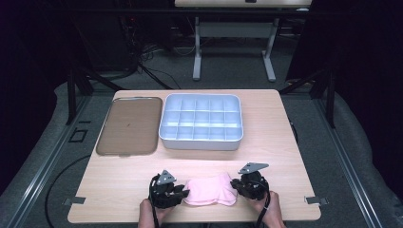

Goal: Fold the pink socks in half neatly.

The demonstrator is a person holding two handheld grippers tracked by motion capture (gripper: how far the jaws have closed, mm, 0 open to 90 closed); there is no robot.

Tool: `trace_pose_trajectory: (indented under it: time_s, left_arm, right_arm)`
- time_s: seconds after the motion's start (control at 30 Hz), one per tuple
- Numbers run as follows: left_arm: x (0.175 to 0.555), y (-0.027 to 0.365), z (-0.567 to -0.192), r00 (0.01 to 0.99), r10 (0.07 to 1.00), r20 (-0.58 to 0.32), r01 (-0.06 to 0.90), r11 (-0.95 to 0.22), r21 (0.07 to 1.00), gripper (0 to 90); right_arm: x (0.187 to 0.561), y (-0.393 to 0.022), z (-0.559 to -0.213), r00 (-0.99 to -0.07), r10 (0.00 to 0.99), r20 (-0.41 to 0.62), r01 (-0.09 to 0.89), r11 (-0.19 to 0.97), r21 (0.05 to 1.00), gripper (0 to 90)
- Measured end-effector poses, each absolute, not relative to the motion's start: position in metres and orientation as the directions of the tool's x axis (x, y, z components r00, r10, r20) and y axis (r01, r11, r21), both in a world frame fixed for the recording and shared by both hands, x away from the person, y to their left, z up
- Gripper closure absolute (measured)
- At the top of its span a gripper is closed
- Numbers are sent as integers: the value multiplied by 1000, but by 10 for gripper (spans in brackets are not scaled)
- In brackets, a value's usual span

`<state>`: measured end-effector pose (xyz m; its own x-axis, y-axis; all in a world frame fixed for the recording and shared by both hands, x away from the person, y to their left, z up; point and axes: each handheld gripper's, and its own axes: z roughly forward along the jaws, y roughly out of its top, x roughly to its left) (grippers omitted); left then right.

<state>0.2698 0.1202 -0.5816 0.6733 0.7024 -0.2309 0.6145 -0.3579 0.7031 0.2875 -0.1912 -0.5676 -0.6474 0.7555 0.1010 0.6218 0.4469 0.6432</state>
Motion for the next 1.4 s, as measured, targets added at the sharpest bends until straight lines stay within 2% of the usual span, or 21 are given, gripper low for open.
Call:
trace_pose_trajectory:
  time_s: [0.13, 0.33, 1.4]
  left_arm:
    - [267, 122, -584, 673, 700, -239, 608, -340, 717, 784]
    - [266, 128, -590, 669, 690, -276, 608, -294, 737, 809]
    - [266, 129, -593, 670, 686, -283, 601, -277, 750, 827]
  right_arm:
    - [287, -190, -567, -649, 755, 98, 618, 448, 646, 850]
    - [284, -190, -565, -646, 757, 99, 621, 445, 646, 850]
    - [270, -178, -526, -678, 727, 103, 575, 439, 690, 851]
